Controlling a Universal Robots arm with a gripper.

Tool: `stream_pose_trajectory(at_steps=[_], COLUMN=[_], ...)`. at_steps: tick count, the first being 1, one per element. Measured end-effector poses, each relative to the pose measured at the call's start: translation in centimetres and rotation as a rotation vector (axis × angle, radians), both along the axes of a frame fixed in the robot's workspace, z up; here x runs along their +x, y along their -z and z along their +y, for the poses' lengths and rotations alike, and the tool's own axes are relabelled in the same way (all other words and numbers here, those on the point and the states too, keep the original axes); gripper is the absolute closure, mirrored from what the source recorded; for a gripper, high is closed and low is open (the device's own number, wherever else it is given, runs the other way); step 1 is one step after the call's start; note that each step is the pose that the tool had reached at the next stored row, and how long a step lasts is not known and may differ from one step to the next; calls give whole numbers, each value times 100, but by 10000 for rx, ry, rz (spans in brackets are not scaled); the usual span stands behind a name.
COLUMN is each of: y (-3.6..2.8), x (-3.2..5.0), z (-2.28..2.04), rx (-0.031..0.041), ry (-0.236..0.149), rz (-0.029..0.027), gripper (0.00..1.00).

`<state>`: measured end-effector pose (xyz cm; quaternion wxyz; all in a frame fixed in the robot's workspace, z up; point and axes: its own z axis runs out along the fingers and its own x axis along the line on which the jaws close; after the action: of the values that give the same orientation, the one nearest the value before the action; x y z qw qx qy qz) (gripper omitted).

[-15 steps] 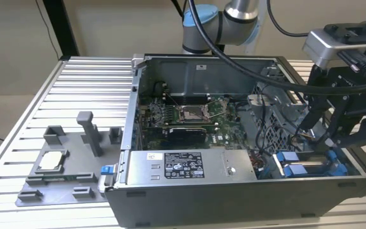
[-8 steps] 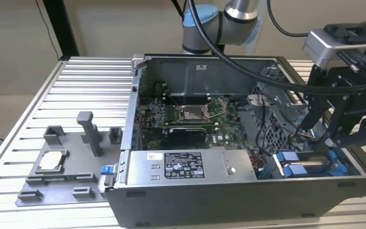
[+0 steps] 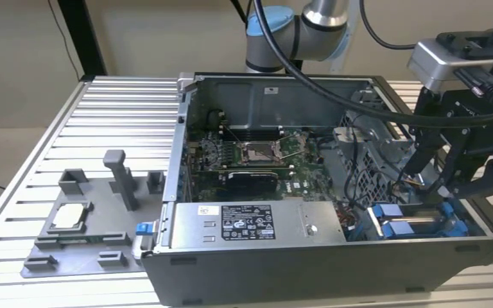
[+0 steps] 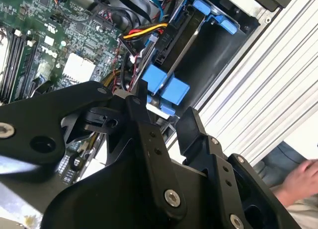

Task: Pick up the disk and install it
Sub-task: 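Insert the disk into the insertion slot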

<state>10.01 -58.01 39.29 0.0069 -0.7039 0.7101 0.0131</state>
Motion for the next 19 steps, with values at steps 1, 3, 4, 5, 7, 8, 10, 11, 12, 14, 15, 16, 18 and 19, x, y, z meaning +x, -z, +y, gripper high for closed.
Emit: stream_pose_trajectory(at_steps=[1,3,4,5,7,8,10,11,12,14,15,16,18,19], y=[0,2,2,3,4,5,9,12,19,34,43,51,67,74], x=[-1,0,1,3,15,26,56,75,98,157,191,222,269,284], z=[0,1,1,1,1,1,1,1,1,2,7,16,25,32], rx=[-2,-4,-7,-7,-9,-7,-5,-6,-6,-9,-8,-11,-11,-13], ry=[0,-5,-7,-9,-11,-10,-13,-13,-14,-13,-13,-11,25,42], rz=[-35,-144,-188,-225,-278,-301,-374,-411,-439,-496,-513,-518,-519,-519], gripper=[0,0,0,0,0,0,0,0,0,0,0,0,0,0])
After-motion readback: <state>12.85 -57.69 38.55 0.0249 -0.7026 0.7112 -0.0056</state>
